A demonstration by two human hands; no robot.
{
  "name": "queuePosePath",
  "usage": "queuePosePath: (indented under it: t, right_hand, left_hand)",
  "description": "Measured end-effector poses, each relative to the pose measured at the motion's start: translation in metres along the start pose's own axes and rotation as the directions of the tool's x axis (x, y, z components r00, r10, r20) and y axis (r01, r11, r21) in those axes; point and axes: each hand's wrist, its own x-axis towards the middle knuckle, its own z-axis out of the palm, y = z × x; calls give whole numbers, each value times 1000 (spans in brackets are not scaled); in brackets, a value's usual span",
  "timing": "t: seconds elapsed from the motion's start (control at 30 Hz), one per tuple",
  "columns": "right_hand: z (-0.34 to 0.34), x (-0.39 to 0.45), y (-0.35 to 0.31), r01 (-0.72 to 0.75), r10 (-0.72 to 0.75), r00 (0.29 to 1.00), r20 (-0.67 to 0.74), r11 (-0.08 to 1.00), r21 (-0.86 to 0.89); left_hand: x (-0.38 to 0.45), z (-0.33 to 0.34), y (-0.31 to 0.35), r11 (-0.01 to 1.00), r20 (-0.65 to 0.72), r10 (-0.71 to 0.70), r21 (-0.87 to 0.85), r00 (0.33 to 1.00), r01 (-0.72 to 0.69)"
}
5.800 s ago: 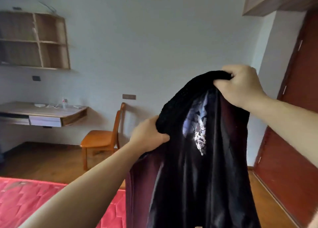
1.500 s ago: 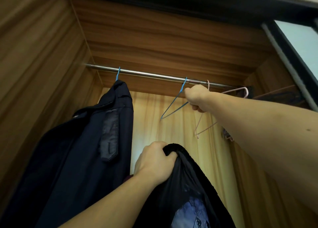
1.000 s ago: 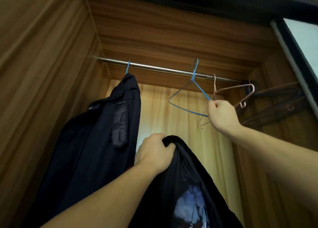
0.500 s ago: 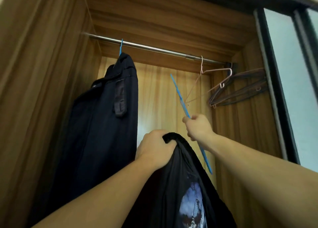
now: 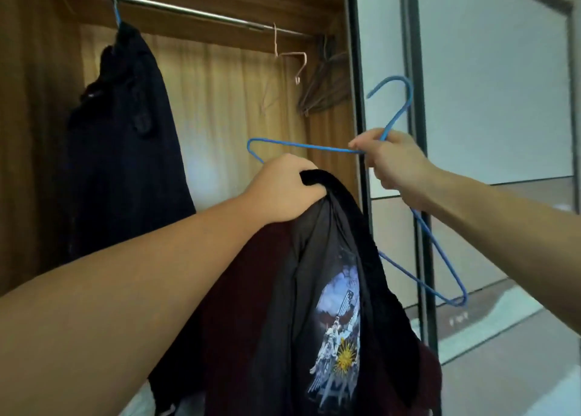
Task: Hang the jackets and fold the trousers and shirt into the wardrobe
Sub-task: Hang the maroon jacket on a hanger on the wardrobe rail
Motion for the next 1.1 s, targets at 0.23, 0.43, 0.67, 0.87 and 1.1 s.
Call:
queuePosePath:
  t: [0.23, 0.43, 0.67, 0.87, 1.1]
  right_hand:
    - [-64, -122, -23, -108, 116, 993, 34, 979, -176]
    - [-75, -256, 4, -252, 194, 968, -161, 710, -658]
    - [-160, -342, -41, -510, 42, 810, -585, 543, -667]
    - [-224, -384, -155, -471, -136, 759, -636, 561, -681]
    - [-260, -482, -215, -590, -130, 695, -707, 459, -664]
  left_hand:
    - [-35, 13, 60, 963, 91, 175, -221, 980, -152]
    - [-86, 10, 80, 873, 138, 237, -465, 962, -149]
    - [-143, 13, 131, 812, 251, 456, -511, 854, -284]
    - [-208, 45, 188, 803, 394, 570, -452, 721, -388]
    - [-313, 115, 258, 839, 421, 205, -540, 883, 62]
